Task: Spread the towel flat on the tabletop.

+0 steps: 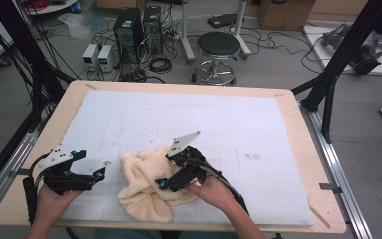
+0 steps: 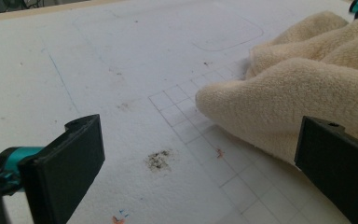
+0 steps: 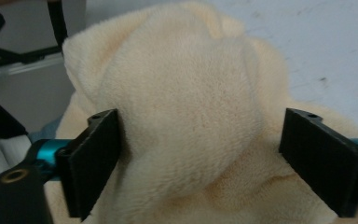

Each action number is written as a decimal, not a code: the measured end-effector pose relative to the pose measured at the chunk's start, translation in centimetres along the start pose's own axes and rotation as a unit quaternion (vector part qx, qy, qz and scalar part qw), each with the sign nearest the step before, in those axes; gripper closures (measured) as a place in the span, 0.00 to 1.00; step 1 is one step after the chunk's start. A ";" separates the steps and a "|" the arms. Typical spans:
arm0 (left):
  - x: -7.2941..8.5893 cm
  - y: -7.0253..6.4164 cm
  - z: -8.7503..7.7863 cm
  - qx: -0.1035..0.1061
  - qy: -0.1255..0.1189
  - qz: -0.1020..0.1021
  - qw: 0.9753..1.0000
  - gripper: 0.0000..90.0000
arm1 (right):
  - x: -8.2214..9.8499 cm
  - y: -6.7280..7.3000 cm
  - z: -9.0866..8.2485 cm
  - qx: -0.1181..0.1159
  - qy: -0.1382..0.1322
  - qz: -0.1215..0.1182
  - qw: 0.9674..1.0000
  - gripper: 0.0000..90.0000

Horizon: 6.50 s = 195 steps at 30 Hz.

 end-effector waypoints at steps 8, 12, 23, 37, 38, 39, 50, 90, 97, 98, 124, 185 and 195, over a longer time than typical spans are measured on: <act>-0.1 -0.1 0.1 0.003 0.001 0.003 1.000 0.02 | 0.8 -0.1 2.3 0.011 0.042 -0.019 0.999 0.46; -0.1 -0.2 0.1 0.004 0.002 0.004 1.000 0.02 | 1.4 -0.6 2.0 -0.002 0.029 -0.008 1.000 0.68; 0.1 0.2 -0.1 0.001 0.000 -0.002 1.000 0.02 | 0.8 -1.1 -1.3 -0.008 0.004 -0.018 1.000 0.80; -0.1 0.1 0.0 0.003 -0.006 -0.005 1.000 0.02 | -2.2 -2.2 -10.9 0.035 -0.037 -0.043 0.998 0.80; -0.1 0.1 0.0 0.004 -0.005 -0.004 1.000 0.02 | -2.5 -2.3 -12.2 0.041 -0.042 -0.048 0.997 0.80; -0.1 0.1 0.0 0.004 -0.005 -0.004 1.000 0.02 | -2.5 -2.3 -12.2 0.041 -0.042 -0.048 0.997 0.80; -0.4 -0.4 0.1 0.009 -0.012 -0.002 1.000 0.02 | -2.9 -3.3 -14.4 0.062 -0.038 -0.052 0.996 0.80; -11.7 -4.7 12.0 0.207 0.000 0.074 0.975 0.31 | 9.1 -3.8 -9.1 0.053 -0.061 0.028 0.996 0.39; -10.9 -5.4 15.3 0.253 0.071 0.082 0.961 0.36 | 9.5 -4.4 -8.1 0.068 -0.042 0.037 0.996 0.41; -10.6 -5.5 15.7 0.261 0.084 0.082 0.958 0.36 | 9.6 -4.5 -7.9 0.071 -0.039 0.041 0.996 0.42; -14.4 -2.8 6.1 0.156 -0.029 0.038 0.987 0.92 | -0.9 -8.3 -15.2 0.108 -0.083 0.007 0.991 0.87; -7.5 -5.6 18.3 0.147 0.147 0.073 0.975 0.91 | 8.2 -11.7 -4.9 0.033 -0.014 0.120 0.992 0.81; -10.5 -3.8 13.7 0.144 0.066 0.051 0.986 0.95 | 5.7 -9.7 -10.6 0.079 -0.046 0.069 0.993 0.90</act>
Point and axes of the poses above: each handheld gripper's, and its own axes: z roughly forward along the jaws, x roughly out of its underside, y roughly to its left, the point moved 1 cm from there along z, roughly forward along the jaws, and after that the axes turned 10 degrees about z, right-handed, at the moved point
